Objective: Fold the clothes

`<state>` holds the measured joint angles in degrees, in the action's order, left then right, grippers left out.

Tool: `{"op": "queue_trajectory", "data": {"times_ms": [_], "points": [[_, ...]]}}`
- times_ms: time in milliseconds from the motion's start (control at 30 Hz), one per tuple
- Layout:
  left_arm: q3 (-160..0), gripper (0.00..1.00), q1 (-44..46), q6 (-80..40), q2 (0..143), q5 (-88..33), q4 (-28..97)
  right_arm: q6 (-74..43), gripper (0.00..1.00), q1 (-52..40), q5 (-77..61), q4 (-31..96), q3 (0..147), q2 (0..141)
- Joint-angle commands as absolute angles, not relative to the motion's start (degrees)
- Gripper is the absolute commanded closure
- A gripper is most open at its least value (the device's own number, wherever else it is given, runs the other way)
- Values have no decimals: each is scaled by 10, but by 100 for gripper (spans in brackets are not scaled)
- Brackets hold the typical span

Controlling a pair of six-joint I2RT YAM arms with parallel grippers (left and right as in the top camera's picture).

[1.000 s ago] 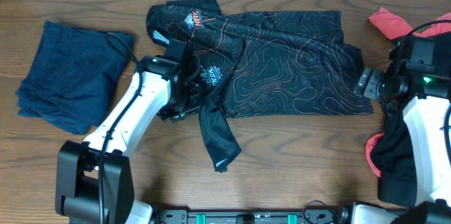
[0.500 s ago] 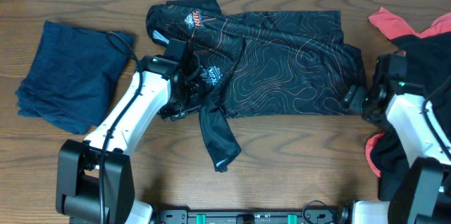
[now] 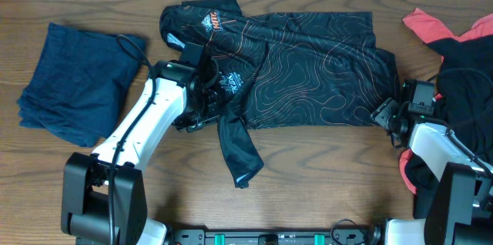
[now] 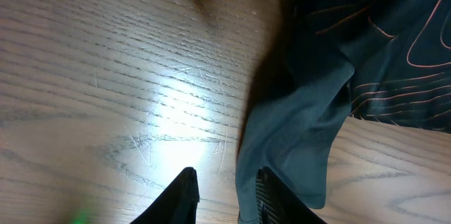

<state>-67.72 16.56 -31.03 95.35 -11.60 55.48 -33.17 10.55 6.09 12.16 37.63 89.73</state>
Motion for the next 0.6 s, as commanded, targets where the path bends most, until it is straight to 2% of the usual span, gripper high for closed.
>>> {"op": "queue_trajectory", "data": {"times_ms": [0,67,100,133,167,233,300,367,433,567], "points": [[-677,70,165,-300,955,-110,557,-352,34,109,78,110,358,930],[-677,70,165,-300,955,-110,557,-354,42,109,95,104,358,940],[-677,70,165,-300,955,-110,557,-353,50,109,97,100,358,944],[-677,70,165,-300,955,-110,557,-353,63,109,97,96,358,947],[-677,70,165,-300,955,-110,557,-353,80,109,97,96,358,948],[-677,70,165,-300,955,-110,557,-353,99,109,97,96,358,948],[-677,68,165,-300,955,-110,557,-348,99,109,98,96,359,947],[-677,57,165,-300,955,-110,560,-335,99,113,98,102,364,941],[-677,52,165,-300,955,-110,562,-325,99,125,105,129,379,925],[-677,48,165,-300,955,-110,564,-323,99,161,145,209,433,884]]}}
